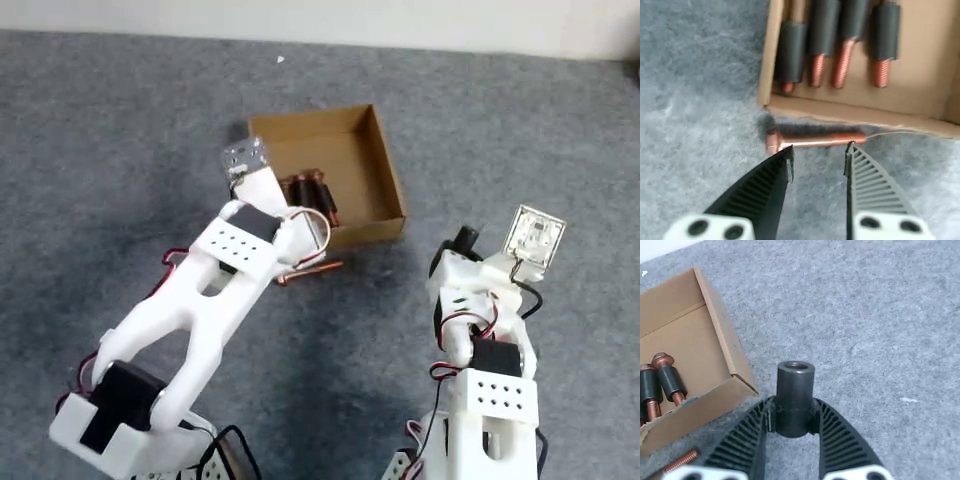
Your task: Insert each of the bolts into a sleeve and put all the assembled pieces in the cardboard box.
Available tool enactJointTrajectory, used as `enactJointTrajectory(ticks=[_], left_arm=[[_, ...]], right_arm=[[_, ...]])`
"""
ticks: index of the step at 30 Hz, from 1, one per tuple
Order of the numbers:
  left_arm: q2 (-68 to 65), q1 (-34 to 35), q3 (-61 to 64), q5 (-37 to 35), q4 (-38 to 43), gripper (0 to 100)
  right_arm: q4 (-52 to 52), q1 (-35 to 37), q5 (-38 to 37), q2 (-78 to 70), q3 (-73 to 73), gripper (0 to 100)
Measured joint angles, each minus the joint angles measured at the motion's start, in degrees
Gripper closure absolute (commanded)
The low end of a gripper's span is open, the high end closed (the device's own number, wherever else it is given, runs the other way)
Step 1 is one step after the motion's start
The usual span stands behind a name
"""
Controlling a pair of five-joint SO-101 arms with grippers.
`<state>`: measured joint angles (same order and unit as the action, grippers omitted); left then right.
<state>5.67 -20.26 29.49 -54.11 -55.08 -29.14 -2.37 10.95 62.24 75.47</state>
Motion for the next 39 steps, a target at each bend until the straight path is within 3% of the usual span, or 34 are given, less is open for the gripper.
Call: enactJointTrajectory(ticks=[7, 14, 17, 22, 31, 39], left_arm=[[-1.23, 0.09, 1.32, 0.0, 0.0, 83], [-13.89, -2.64, -1.32, 0.0, 1.58, 83], [-18.11, -2.2, -5.98, 0.0, -1.49, 83], [-21.19, 2.02, -11.69, -0.09, -7.82, 83], [-21.54, 16.0, -18.99, 0.0, -18.99, 83], [-21.45, 21.27, -29.19, 2.46, -28.92, 83]], right_arm=[[0.0, 0.0, 0.0, 0.0, 0.0, 99.4], [0.0, 0.0, 0.0, 0.0, 0.0, 99.4], [0.0, 0.0, 0.0, 0.0, 0.0, 99.4], [0.0, 0.0, 0.0, 0.0, 0.0, 99.4], [0.0, 0.0, 0.0, 0.0, 0.0, 99.4], [0.0, 0.0, 0.0, 0.0, 0.0, 99.4]])
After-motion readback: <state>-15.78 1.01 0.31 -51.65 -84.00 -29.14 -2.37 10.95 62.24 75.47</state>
